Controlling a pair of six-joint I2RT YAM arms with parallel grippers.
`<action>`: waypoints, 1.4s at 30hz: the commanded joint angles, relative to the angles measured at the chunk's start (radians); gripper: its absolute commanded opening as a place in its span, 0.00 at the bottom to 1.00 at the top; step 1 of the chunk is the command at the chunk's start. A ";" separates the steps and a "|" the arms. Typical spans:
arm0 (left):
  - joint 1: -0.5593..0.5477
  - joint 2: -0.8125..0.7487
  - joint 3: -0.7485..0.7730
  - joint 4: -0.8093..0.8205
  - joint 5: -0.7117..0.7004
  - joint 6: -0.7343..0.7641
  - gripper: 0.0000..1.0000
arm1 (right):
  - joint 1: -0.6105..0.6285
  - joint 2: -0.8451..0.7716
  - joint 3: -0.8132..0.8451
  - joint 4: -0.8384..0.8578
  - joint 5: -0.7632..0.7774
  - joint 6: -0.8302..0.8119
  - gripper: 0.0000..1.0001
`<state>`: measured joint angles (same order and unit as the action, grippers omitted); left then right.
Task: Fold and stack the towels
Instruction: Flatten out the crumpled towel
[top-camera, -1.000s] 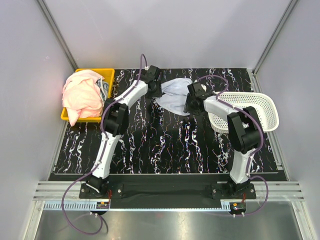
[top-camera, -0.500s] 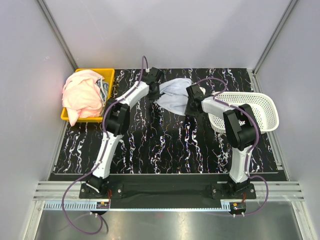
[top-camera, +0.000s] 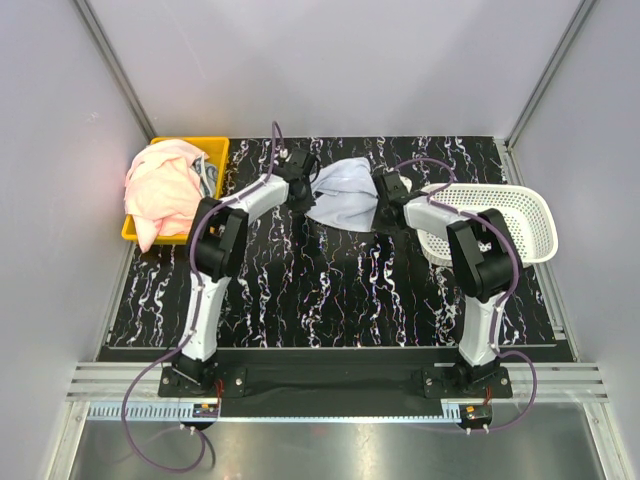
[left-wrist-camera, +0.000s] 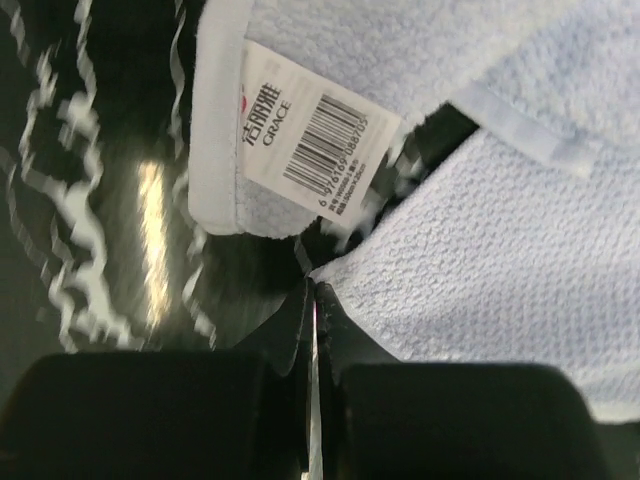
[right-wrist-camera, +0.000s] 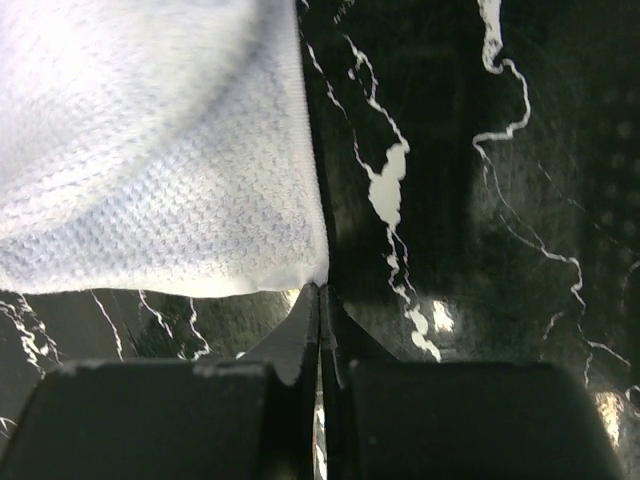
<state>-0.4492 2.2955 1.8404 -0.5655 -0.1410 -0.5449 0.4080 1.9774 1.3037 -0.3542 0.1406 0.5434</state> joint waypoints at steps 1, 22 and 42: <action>-0.009 -0.184 -0.192 0.107 -0.034 -0.059 0.00 | 0.006 -0.075 -0.049 0.015 0.022 -0.010 0.00; -0.034 -0.396 -0.535 0.253 -0.022 -0.110 0.00 | 0.071 -0.170 -0.138 0.009 0.014 0.015 0.43; -0.060 -0.465 -0.586 0.242 -0.037 -0.095 0.00 | 0.084 -0.161 -0.156 0.055 0.103 0.007 0.00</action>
<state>-0.5030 1.9053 1.2652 -0.3462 -0.1444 -0.6479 0.4808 1.8729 1.1511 -0.3035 0.1989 0.5648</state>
